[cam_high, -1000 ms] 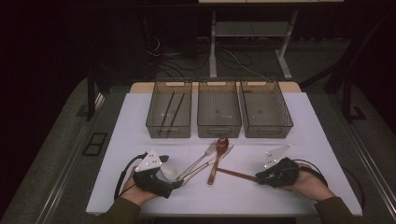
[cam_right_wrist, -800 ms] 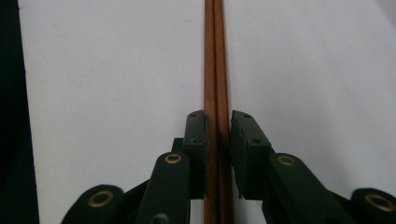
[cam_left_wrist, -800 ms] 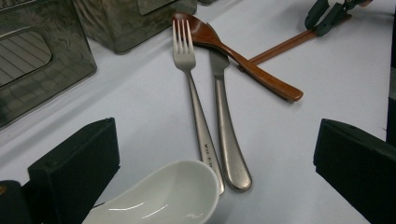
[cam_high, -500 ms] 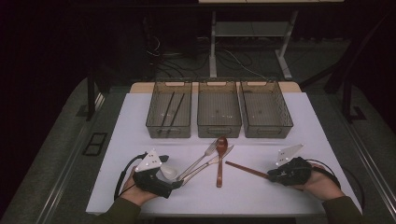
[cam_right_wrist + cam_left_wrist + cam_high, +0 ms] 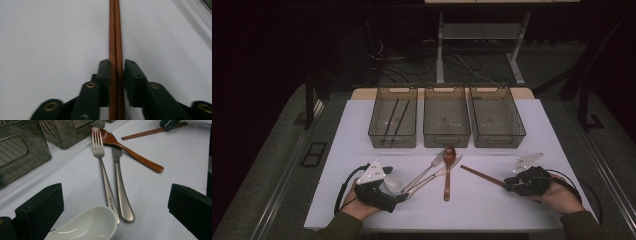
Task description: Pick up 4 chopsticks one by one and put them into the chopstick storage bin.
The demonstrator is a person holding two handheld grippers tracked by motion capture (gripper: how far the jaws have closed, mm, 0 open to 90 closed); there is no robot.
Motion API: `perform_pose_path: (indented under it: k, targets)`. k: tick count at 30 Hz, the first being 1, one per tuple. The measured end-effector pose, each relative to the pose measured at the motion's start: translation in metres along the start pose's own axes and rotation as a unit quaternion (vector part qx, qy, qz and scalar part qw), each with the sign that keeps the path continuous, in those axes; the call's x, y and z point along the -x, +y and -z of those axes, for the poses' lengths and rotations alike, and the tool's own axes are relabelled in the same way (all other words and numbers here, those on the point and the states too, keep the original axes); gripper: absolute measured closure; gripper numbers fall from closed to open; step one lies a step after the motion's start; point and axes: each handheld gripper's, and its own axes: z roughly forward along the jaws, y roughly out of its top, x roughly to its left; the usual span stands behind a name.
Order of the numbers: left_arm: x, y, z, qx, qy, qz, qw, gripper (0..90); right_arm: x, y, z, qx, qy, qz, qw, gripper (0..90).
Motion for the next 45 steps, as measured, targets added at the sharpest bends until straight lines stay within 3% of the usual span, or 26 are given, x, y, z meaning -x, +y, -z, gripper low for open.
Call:
perform_pose_path:
  k: [6, 10, 16, 23, 45]
  targets:
    - [-0.001, 0.000, 0.000, -0.001, 0.000, -0.004, 1.0000, 0.0, 0.000, 0.001, 0.009, 0.032, 0.011, -0.018, 0.9993, 60.7]
    - [0.000, 0.000, 0.001, -0.002, -0.001, -0.002, 1.0000, 0.0, -0.004, 0.000, 0.014, 0.030, 0.005, -0.024, 0.9992, 74.9]
    - [0.000, 0.000, 0.001, -0.002, -0.002, -0.002, 1.0000, 0.0, -0.007, -0.007, 0.021, 0.036, -0.006, -0.020, 0.9991, 82.9]
    - [0.000, -0.001, 0.002, -0.001, 0.000, -0.002, 1.0000, 0.0, -0.005, -0.016, 0.020, 0.025, -0.012, -0.017, 0.9995, 83.6]
    - [0.001, -0.001, 0.001, -0.006, -0.001, -0.007, 1.0000, 0.0, -0.008, -0.016, 0.012, 0.017, -0.003, 0.004, 0.9998, 82.4]
